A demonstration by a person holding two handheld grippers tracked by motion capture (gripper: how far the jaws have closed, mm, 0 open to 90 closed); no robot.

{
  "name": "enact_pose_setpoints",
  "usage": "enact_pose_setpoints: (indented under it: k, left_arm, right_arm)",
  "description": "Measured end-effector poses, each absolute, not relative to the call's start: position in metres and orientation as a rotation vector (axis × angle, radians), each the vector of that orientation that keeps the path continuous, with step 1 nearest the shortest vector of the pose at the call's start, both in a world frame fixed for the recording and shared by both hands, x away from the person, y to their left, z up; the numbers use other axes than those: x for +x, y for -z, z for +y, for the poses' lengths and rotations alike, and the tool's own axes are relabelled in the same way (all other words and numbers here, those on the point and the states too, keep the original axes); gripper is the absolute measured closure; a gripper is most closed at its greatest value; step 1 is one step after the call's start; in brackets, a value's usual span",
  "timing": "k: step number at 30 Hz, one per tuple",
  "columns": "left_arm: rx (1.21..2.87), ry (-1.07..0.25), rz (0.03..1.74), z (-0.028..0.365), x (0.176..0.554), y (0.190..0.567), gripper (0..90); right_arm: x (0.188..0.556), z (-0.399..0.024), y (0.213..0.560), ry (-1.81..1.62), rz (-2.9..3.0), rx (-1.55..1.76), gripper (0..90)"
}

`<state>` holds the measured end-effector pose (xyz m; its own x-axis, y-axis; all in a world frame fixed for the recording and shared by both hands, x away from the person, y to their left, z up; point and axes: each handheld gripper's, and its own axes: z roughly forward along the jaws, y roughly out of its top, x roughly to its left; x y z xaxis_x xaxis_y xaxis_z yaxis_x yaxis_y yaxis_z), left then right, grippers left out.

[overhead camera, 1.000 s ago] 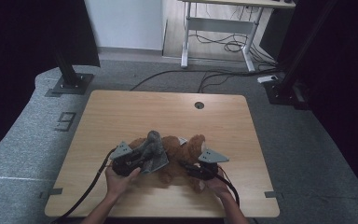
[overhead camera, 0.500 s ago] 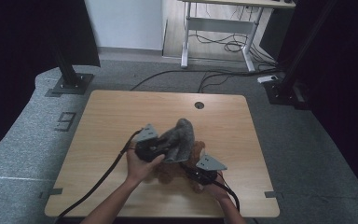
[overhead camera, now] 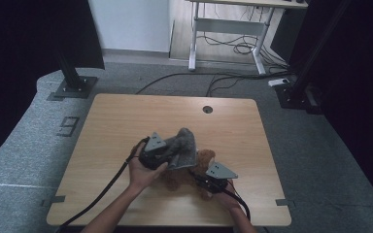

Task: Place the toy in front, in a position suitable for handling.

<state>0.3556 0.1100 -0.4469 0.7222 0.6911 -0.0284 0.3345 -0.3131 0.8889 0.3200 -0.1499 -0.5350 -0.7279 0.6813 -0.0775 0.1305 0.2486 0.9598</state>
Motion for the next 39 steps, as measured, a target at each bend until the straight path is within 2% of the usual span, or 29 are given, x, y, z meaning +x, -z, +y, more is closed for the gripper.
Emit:
enact_pose_setpoints:
  k: [2, 10, 13, 17, 22, 27, 33, 37, 39]
  left_arm:
    - [1.923, -0.535, 0.841, 0.128, 0.359, 0.448, 76.5]
    - [1.836, -0.504, 1.056, 0.21, 0.371, 0.463, 76.6]
    - [1.835, -0.482, 1.111, 0.226, 0.373, 0.473, 76.6]
    - [1.806, -0.415, 1.103, 0.229, 0.373, 0.479, 76.6]
    - [1.783, -0.414, 0.991, 0.202, 0.367, 0.458, 76.3]
    - [1.788, -0.303, 0.836, 0.153, 0.361, 0.436, 76.3]
    - [1.803, -0.26, 0.682, 0.094, 0.352, 0.416, 76.3]
    - [1.848, -0.191, 0.678, 0.069, 0.359, 0.421, 76.2]
    - [1.925, -0.168, 0.696, 0.058, 0.365, 0.437, 76.0]
  right_arm:
    - [0.32, -0.15, 0.535, -1.498, 2.041, 0.74, 57.2]
    - [0.32, -0.151, 0.536, -1.514, 2.039, 0.742, 57.7]
    - [0.321, -0.152, 0.537, -1.519, 2.039, 0.747, 57.7]
    - [0.321, -0.152, 0.537, -1.523, 2.039, 0.748, 57.8]
    - [0.321, -0.153, 0.537, -1.529, 2.038, 0.75, 57.9]
    - [0.321, -0.153, 0.537, -1.532, 2.038, 0.748, 57.9]
    - [0.321, -0.154, 0.537, -1.535, 2.041, 0.752, 57.9]
    - [0.321, -0.153, 0.538, -1.538, 2.038, 0.754, 57.9]
    - [0.321, -0.153, 0.538, -1.538, 2.036, 0.752, 57.9]
